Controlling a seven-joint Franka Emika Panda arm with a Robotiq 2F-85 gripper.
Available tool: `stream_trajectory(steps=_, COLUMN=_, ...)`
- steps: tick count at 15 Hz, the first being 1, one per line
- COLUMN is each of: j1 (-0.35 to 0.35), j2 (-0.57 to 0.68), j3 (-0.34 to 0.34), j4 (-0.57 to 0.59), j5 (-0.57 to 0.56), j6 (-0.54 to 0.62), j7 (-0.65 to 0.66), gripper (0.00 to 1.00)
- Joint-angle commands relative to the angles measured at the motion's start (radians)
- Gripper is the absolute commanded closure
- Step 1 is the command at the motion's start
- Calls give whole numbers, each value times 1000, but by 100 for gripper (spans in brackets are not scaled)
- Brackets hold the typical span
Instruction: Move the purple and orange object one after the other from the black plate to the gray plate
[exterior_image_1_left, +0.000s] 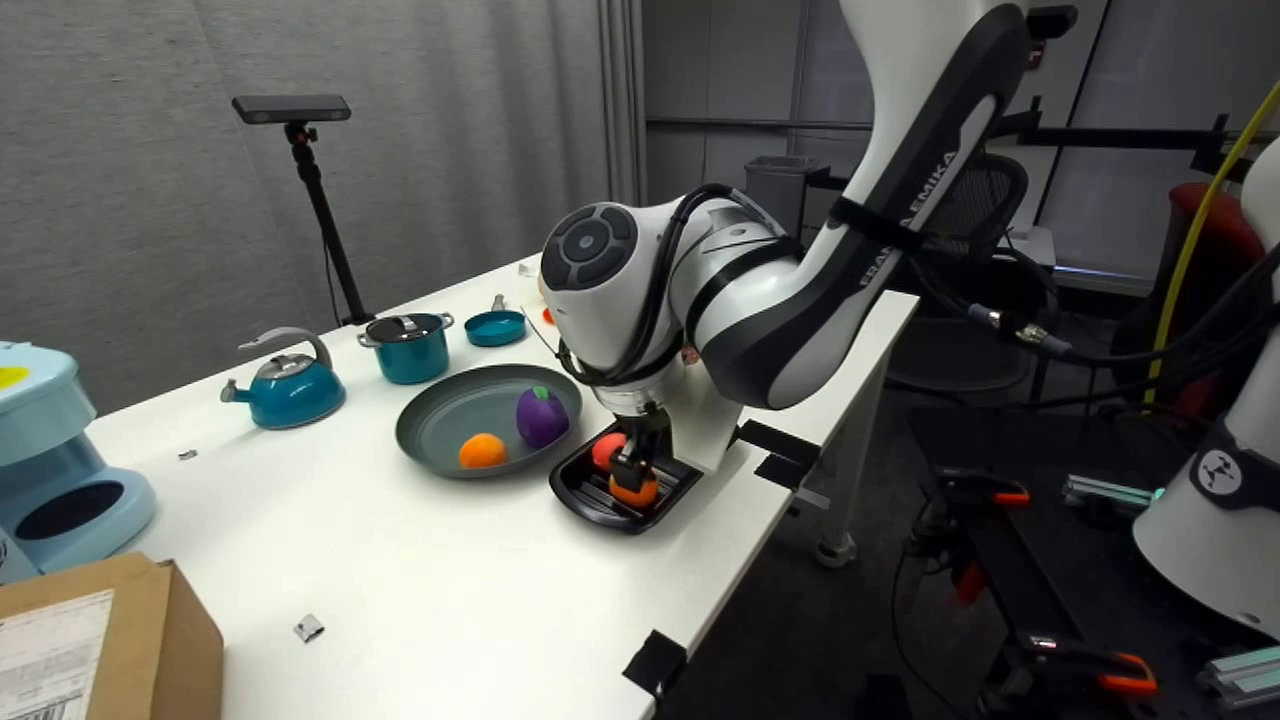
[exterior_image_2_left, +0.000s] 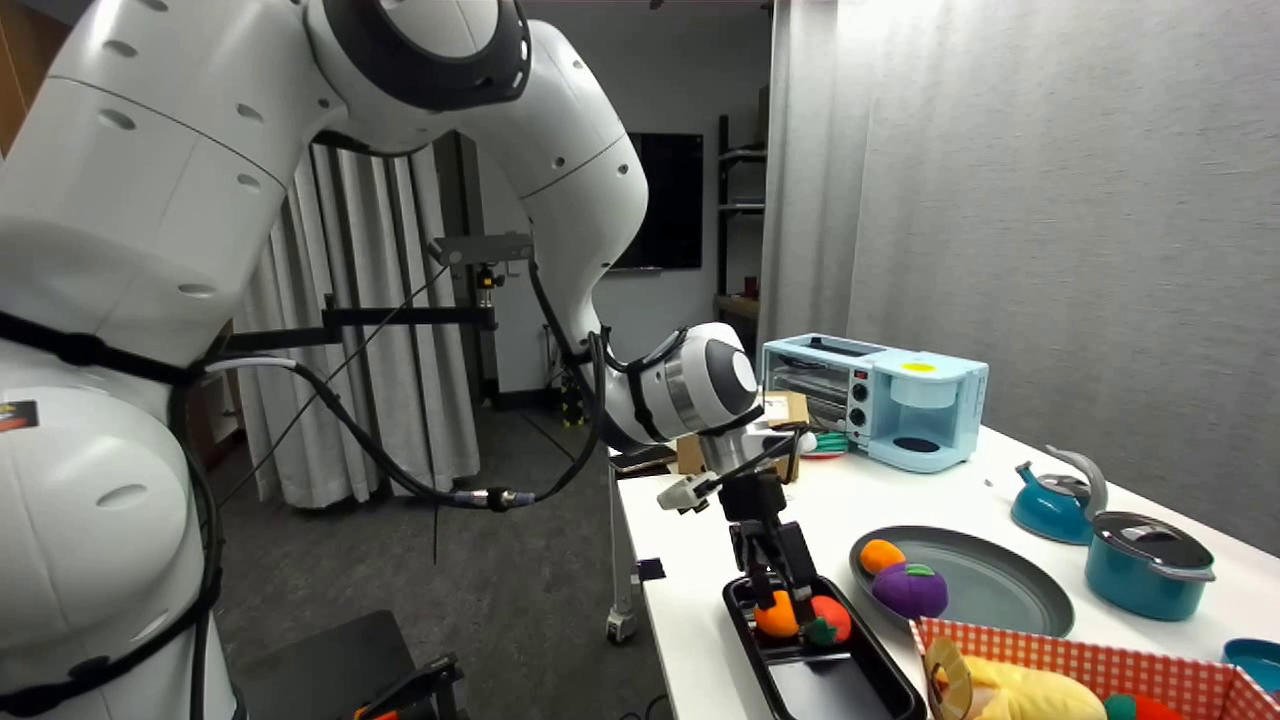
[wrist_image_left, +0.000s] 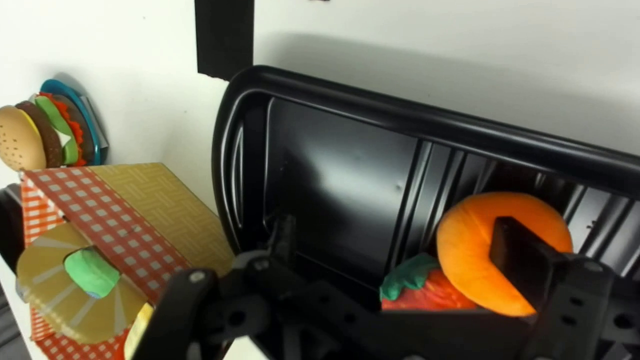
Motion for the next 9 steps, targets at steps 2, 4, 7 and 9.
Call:
stream_trajectory(steps=2, j1=-18, j2=-34, j3=18, j4=14, j5=-20, j6=1, j7=-25, gripper=0)
stream_trajectory(steps=4, j1=-17, j2=-41, j3=20, j4=19, j5=-20, j6=1, j7=-28, gripper=0)
stream_trajectory(steps=7, j1=-16, j2=-49, j3=29, j4=20, j5=-13, j6=2, j7=-30, gripper=0)
stream_trajectory(steps=9, j1=-14, j2=-48, j3=40, j4=20, j5=-8, j6=5, j7=-32, gripper=0)
